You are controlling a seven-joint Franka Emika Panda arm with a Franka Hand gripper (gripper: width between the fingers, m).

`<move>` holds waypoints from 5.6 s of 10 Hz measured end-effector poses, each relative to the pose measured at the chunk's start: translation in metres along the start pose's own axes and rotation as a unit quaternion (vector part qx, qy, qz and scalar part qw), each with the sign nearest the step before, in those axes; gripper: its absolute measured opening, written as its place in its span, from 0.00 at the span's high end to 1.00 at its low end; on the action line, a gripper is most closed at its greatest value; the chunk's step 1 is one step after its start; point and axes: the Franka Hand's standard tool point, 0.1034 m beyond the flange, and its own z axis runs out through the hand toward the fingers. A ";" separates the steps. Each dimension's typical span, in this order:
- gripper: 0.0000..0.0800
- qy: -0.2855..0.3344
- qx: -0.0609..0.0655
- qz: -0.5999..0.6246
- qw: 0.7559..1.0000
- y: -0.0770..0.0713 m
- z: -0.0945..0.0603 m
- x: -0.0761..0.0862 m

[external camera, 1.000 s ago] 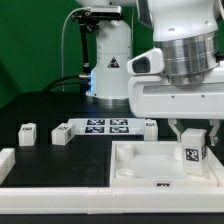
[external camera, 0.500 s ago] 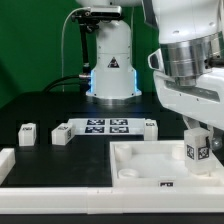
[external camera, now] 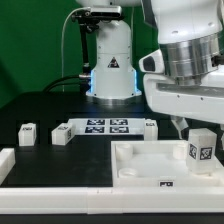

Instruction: Assemble one leg

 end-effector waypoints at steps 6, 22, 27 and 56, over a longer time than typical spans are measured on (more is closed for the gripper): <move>0.19 0.036 -0.051 -0.427 0.902 -0.008 -0.001 0.000; 0.63 0.069 0.009 0.048 0.996 -0.002 -0.001 0.012; 0.63 0.053 0.030 0.243 0.968 -0.008 0.002 0.004; 0.62 0.119 0.038 0.111 0.986 -0.005 0.001 0.017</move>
Offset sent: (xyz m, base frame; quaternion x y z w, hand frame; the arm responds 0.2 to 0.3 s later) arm 0.0125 -0.0020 0.0057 -0.0935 0.0829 -0.4080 0.9044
